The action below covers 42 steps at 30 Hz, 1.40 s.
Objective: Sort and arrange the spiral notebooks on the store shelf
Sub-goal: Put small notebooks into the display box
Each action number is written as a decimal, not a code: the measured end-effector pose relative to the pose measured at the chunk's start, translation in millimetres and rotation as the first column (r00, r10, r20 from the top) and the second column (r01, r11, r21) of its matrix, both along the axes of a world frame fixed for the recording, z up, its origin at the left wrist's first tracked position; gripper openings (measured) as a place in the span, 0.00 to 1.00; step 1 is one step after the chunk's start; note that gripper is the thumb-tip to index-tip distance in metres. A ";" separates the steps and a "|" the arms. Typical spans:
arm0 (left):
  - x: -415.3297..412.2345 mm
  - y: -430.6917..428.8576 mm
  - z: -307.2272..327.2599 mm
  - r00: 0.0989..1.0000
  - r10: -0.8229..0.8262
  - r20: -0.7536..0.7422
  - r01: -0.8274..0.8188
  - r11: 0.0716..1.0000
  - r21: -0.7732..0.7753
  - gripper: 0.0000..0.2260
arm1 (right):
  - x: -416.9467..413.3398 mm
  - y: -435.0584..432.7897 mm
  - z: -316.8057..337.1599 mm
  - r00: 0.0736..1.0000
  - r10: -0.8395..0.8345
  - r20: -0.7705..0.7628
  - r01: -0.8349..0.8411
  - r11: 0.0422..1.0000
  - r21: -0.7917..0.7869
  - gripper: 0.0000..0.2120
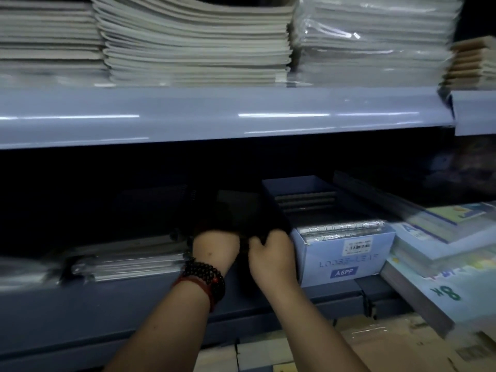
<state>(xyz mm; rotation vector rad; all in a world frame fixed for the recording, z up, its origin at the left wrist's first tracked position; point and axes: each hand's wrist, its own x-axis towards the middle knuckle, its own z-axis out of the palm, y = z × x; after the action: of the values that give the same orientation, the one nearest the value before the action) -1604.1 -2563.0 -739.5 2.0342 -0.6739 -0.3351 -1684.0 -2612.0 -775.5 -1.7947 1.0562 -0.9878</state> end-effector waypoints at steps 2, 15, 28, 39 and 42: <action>-3.5 11.6 -9.5 0.993 0.063 -0.095 -0.077 0.985 -0.155 0.17 | -7.1 7.5 -3.9 0.993 -0.022 0.114 0.020 1.000 0.017 0.10; -4.3 102.5 -20.0 0.903 -0.258 -0.344 0.002 0.802 -0.597 0.15 | -54.2 56.7 2.4 0.906 0.047 0.420 -0.124 0.980 0.158 0.15; -2.0 132.5 -10.7 0.947 -0.273 -0.171 0.092 0.738 -0.668 0.09 | -54.8 69.1 13.7 0.869 0.152 0.470 -0.204 0.977 0.061 0.04; -10.0 128.8 -5.5 0.740 -0.443 -0.507 -0.138 0.637 -0.758 0.16 | -56.5 72.8 12.8 0.807 0.180 0.562 -0.217 0.976 -0.001 0.11; -13.2 128.4 -4.5 0.696 -0.502 -0.513 -0.140 0.606 -0.783 0.20 | -57.1 71.5 10.4 0.826 0.173 0.537 -0.207 0.978 0.003 0.11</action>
<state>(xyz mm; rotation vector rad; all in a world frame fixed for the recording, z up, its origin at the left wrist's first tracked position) -1617.2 -2434.6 -744.0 0.8355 -0.4250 -0.7554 -1741.1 -2540.5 -765.1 -1.4113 0.5366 -1.2192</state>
